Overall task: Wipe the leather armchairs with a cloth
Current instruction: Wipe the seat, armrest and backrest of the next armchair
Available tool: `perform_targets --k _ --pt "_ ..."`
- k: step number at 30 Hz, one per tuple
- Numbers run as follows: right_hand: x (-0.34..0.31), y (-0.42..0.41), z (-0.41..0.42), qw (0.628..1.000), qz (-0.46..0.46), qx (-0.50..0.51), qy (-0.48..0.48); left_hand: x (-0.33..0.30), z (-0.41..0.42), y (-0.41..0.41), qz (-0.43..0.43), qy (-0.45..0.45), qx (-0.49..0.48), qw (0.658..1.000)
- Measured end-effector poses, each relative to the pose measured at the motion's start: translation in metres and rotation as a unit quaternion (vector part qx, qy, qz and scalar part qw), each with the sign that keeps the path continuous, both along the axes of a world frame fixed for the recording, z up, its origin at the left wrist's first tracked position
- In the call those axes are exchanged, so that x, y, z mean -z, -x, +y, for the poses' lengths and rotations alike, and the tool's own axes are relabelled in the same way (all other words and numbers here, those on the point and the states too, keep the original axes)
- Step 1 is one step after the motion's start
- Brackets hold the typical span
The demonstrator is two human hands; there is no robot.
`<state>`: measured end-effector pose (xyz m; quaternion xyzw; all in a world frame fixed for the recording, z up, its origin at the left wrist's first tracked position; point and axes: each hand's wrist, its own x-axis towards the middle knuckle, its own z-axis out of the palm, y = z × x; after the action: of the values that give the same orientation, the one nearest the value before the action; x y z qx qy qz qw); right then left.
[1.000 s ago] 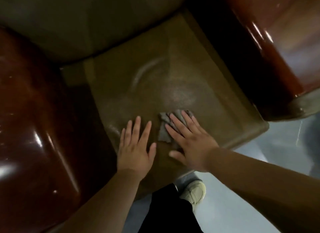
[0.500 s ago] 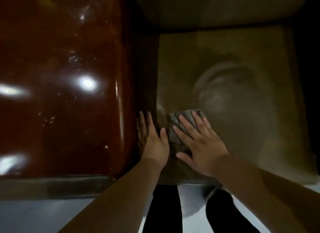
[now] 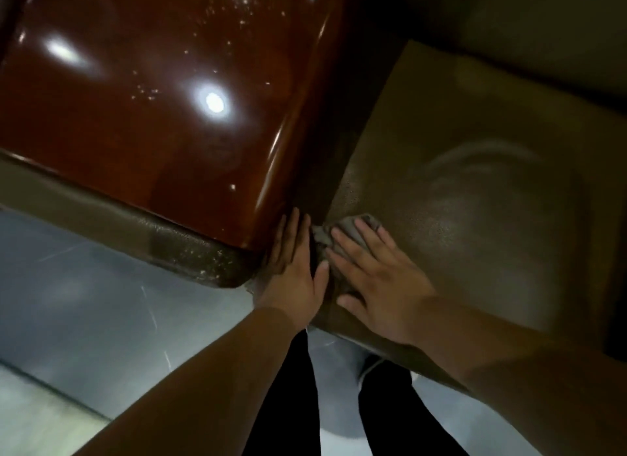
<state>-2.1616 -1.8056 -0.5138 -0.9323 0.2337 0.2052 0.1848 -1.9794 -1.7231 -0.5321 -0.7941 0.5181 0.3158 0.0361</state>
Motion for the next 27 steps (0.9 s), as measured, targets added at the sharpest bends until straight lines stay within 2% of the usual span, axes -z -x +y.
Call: perform_targets --k 3,4,6,8,9,13,17,18,19,21,23,25,27 --pt "0.006 0.007 -0.052 0.995 0.000 -0.104 0.010 0.003 0.029 0.000 -0.009 0.016 0.011 1.000" --pt "0.009 -0.002 -0.071 0.996 -0.007 -0.090 0.026 0.007 0.037 -0.001 -0.017 0.022 0.019 0.999" --pt "0.012 -0.024 -0.092 0.998 -0.009 0.021 0.056 0.014 0.050 -0.003 -0.032 0.031 0.035 0.998" --pt "0.015 -0.042 -0.076 0.993 0.010 0.108 0.052 0.016 0.058 0.002 -0.033 0.032 0.035 0.998" --pt "0.016 -0.042 -0.056 0.994 0.015 0.095 0.055 0.015 0.060 0.005 -0.029 0.029 0.028 0.999" --pt "0.011 0.017 0.015 0.995 -0.025 -0.092 0.006 -0.003 0.055 0.006 0.005 -0.003 -0.014 1.000" --pt "0.009 0.062 -0.006 0.977 -0.033 -0.208 -0.036 -0.031 0.040 0.010 0.029 -0.038 -0.058 0.997" --pt "0.011 0.058 -0.022 0.980 -0.033 -0.197 -0.023 -0.035 0.037 0.009 0.031 -0.041 -0.068 0.996" --pt "0.013 0.048 -0.038 0.989 -0.036 -0.145 -0.007 -0.038 0.034 0.008 0.033 -0.043 -0.078 0.996" --pt "0.013 0.020 -0.065 0.999 -0.018 0.019 0.029 -0.041 0.026 0.006 0.030 -0.046 -0.089 0.995" --pt "0.011 -0.004 -0.071 0.988 0.011 0.150 0.038 -0.043 0.020 0.008 0.028 -0.049 -0.095 0.994" --pt "0.008 -0.016 -0.054 0.986 0.021 0.160 0.031 -0.047 0.017 0.009 0.034 -0.074 -0.090 0.993" --pt "0.008 -0.004 -0.021 0.996 0.022 0.079 0.018 -0.054 0.013 0.008 0.052 -0.123 -0.087 0.987"
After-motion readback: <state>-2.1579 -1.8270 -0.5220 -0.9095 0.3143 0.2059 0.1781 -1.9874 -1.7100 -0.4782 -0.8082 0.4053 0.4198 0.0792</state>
